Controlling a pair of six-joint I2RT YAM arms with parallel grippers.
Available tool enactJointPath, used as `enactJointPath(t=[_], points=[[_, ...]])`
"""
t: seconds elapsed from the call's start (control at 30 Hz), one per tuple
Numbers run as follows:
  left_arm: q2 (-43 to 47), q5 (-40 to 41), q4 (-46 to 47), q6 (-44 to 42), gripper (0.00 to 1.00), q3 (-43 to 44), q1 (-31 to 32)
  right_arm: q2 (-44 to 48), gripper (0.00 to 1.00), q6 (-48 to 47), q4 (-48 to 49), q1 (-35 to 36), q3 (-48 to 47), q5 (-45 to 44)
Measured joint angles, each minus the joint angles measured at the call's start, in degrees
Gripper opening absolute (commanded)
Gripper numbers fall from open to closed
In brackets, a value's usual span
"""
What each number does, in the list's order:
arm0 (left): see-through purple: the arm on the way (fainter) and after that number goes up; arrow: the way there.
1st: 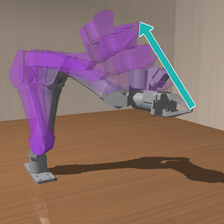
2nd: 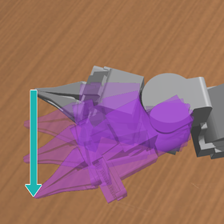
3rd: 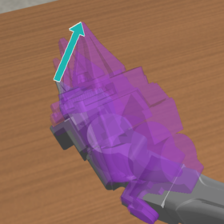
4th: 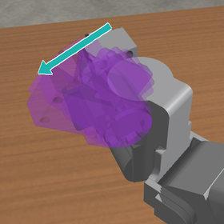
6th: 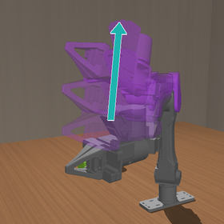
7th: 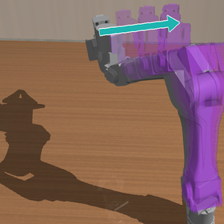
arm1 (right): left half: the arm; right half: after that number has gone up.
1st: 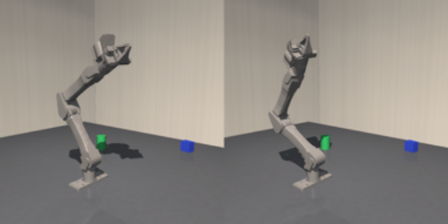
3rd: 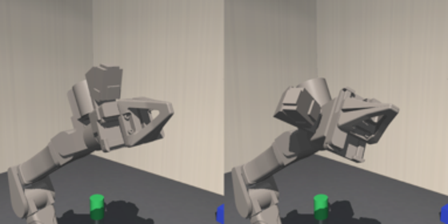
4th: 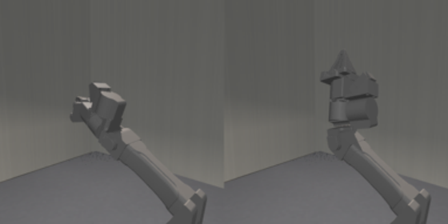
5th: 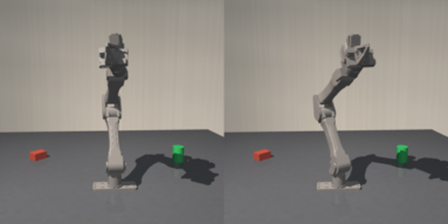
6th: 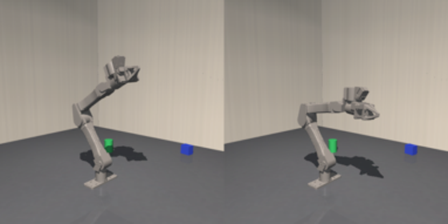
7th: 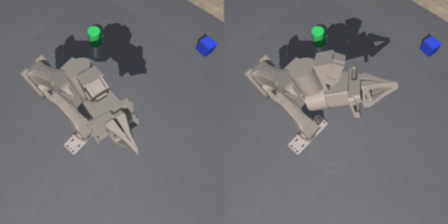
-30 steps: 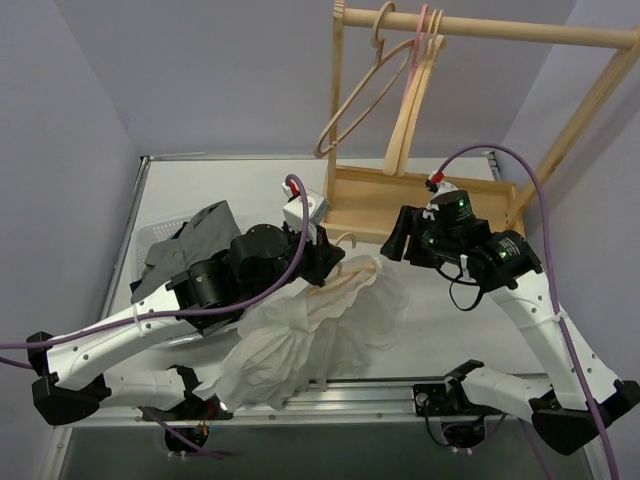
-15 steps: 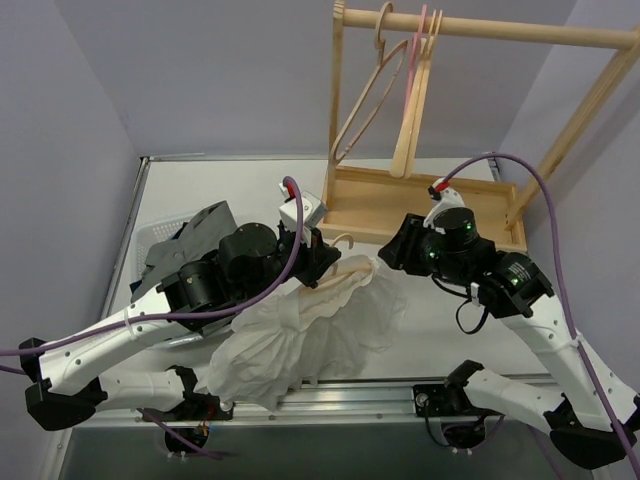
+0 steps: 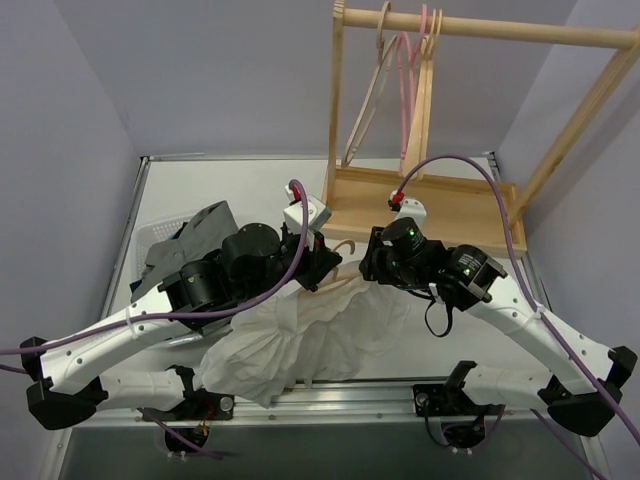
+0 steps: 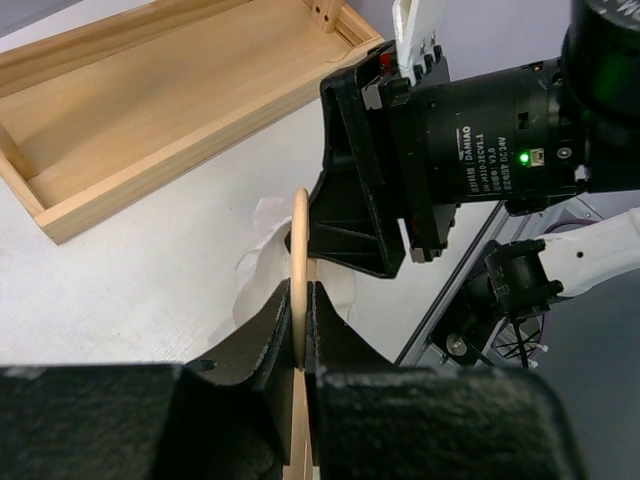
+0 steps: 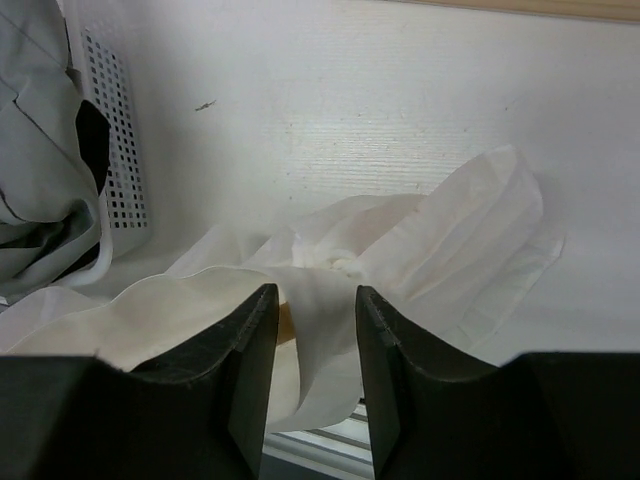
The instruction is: Remove the skirt from the hanger
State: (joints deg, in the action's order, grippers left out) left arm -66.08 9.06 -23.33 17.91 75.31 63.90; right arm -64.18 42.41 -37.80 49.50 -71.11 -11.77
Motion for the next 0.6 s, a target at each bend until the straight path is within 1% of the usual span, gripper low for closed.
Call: enactJointPath(t=[0.07, 0.1, 0.13, 0.2, 0.23, 0.3, 0.33, 0.6], points=[[0.5, -0.28, -0.09, 0.0, 0.02, -0.02, 0.0, 0.0, 0.31, 0.31, -0.15, 0.02, 0.55, -0.81], [0.76, -0.37, -0.11, 0.0, 0.02, -0.11, 0.0, 0.0, 0.29, 0.5, -0.11, 0.07, 0.87, -1.16], [1.05, -0.55, -0.11, 0.0, 0.02, -0.26, 0.0, 0.0, 0.22, 0.68, -0.13, 0.07, 1.16, -1.49], [1.7, -0.9, -0.28, 0.0, 0.02, -0.61, 0.0, 0.0, 0.14, 0.94, -0.09, 0.07, 1.81, -1.97], [1.92, -1.09, -0.46, 0.0, 0.02, -0.72, 0.0, -0.04, 0.07, 1.01, -0.09, 0.07, 2.12, -2.16], [2.27, -1.75, -0.59, -0.07, 0.02, -0.83, 0.0, -0.24, 0.02, 1.22, -0.04, 0.07, 2.51, -2.69], [2.45, -2.08, -0.74, -0.11, 0.02, -0.85, 0.0, -0.39, 0.0, 1.36, -0.04, 0.11, 2.69, -2.99], [7.63, -4.76, -1.55, -0.24, 0.02, -3.1, -0.26, -0.85, 0.0, 3.1, 0.11, 0.35, 5.86, -5.49]])
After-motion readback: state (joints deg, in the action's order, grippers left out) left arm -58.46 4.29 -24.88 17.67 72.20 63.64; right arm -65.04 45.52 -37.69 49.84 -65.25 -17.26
